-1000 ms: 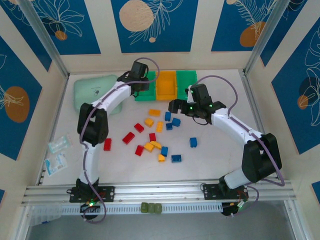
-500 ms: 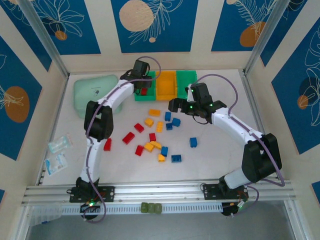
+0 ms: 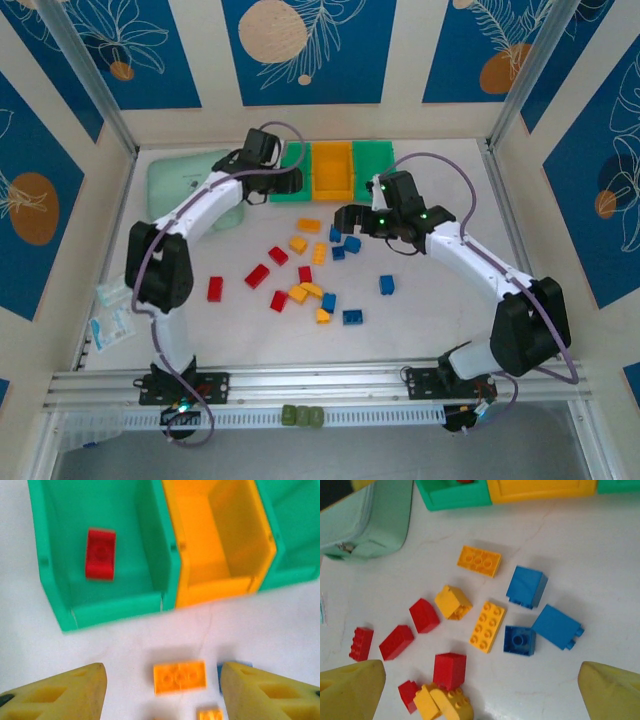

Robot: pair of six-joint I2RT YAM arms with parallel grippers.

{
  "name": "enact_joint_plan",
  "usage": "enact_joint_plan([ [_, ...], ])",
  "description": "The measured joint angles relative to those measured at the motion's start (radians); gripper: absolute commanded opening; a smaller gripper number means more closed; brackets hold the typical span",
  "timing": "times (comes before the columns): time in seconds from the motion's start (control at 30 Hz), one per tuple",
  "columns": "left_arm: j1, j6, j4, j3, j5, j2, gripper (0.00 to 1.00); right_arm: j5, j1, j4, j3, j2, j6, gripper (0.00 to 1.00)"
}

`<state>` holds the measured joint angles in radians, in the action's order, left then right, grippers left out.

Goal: Sort the legos into containers by color
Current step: Place the lego in the container, then pick up the lego from the center of the table.

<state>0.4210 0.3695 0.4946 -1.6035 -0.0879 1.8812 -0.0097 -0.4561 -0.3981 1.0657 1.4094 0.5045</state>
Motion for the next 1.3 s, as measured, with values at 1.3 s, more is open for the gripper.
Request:
enact_joint_plan([
  [1.3, 0.074, 0.15, 0.038, 0.37, 0.011, 0.007, 0.62, -0.016, -0.127, 0.019, -0.098, 0.008, 0.075, 0.99],
])
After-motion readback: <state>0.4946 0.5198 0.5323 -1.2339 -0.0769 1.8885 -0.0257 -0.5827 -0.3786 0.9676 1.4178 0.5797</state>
